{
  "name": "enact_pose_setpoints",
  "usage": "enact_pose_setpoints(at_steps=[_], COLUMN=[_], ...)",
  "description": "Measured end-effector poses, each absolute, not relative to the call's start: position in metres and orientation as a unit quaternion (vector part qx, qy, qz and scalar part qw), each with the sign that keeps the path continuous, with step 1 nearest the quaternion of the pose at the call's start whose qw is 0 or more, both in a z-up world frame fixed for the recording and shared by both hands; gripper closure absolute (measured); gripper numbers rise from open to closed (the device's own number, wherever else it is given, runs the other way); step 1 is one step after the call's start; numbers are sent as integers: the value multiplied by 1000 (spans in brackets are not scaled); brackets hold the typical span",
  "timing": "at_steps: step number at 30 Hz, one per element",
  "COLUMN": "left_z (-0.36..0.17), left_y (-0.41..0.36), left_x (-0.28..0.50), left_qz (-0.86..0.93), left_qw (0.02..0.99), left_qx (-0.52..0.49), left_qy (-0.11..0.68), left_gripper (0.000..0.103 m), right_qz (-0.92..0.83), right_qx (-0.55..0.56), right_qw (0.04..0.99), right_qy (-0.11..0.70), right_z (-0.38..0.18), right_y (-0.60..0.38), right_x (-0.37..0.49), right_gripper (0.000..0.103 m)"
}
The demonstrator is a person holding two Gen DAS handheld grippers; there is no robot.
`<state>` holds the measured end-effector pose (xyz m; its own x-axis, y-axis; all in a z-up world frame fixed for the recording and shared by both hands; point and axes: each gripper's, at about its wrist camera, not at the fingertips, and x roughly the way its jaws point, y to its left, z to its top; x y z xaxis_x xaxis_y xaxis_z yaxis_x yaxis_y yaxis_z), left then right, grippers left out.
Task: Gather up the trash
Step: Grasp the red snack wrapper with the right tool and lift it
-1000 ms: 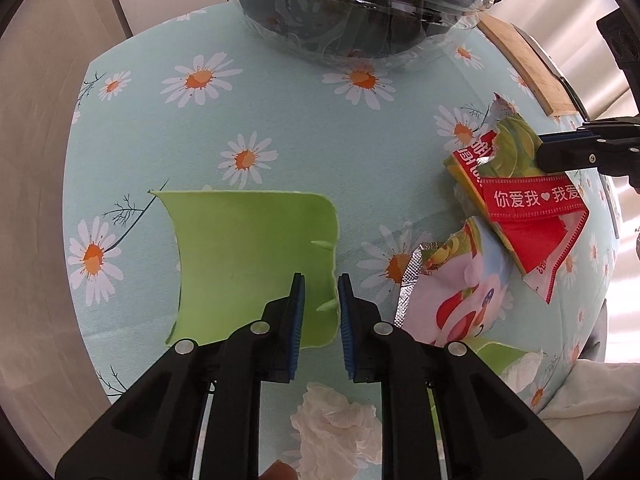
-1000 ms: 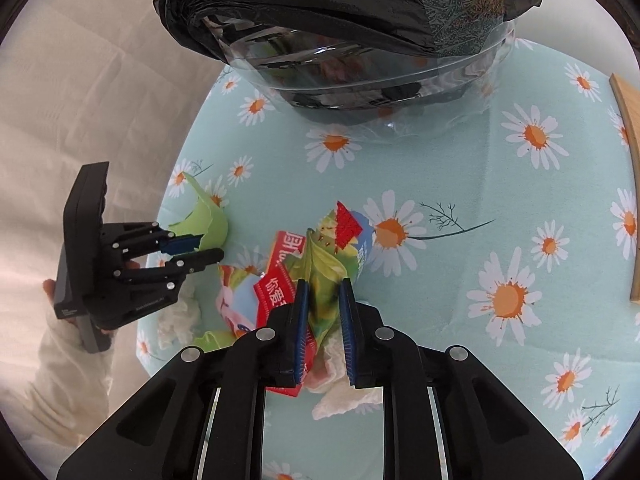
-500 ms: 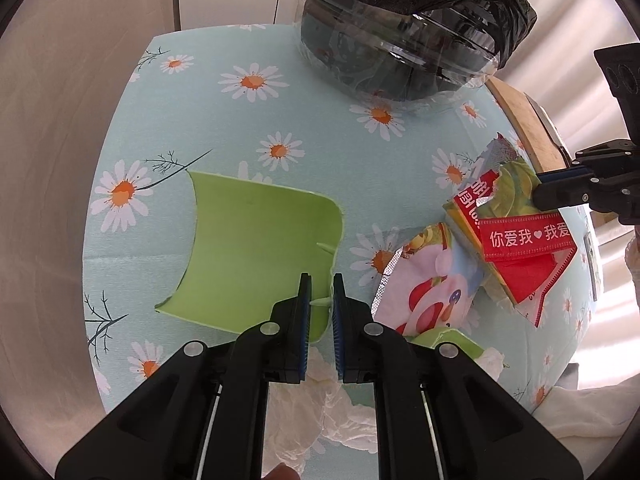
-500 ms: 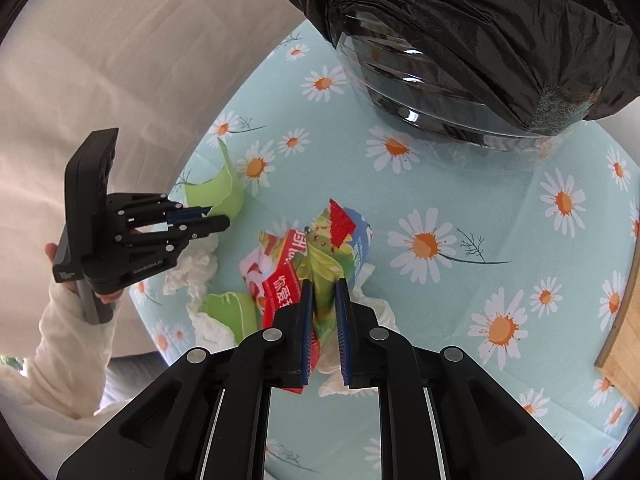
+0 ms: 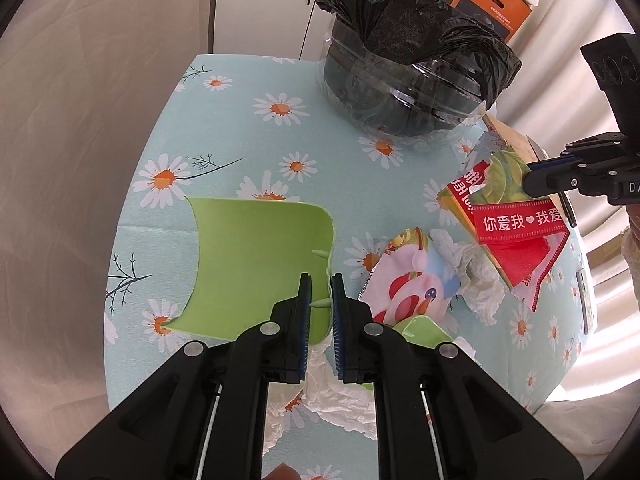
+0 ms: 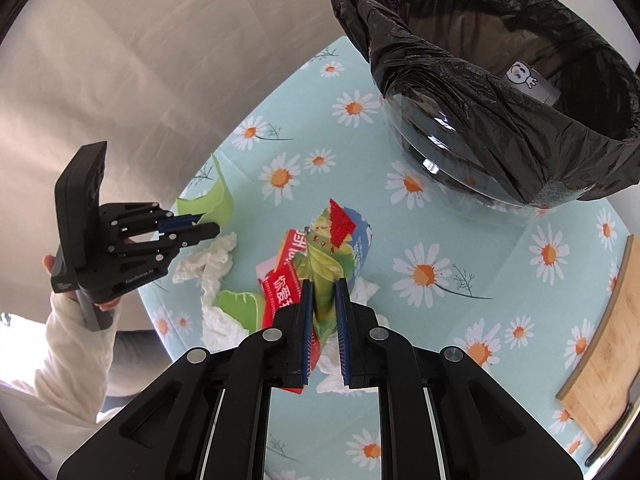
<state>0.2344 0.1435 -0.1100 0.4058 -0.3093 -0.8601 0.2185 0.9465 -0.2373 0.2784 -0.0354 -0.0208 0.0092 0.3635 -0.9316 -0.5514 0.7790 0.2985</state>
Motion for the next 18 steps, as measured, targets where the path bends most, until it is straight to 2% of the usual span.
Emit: enact_pose_setpoints(at_steps=[18], left_z=[-76], left_y=[126], left_x=[194], left_qz=[-145], left_qw=[864], left_qx=[-40], left_qy=[481], left_gripper=[93], right_qz=[336], right_qx=[-78], right_qw=[725], right_qy=[596], right_z=[10], right_y=[-54], right_x=[233], right_gripper=[93])
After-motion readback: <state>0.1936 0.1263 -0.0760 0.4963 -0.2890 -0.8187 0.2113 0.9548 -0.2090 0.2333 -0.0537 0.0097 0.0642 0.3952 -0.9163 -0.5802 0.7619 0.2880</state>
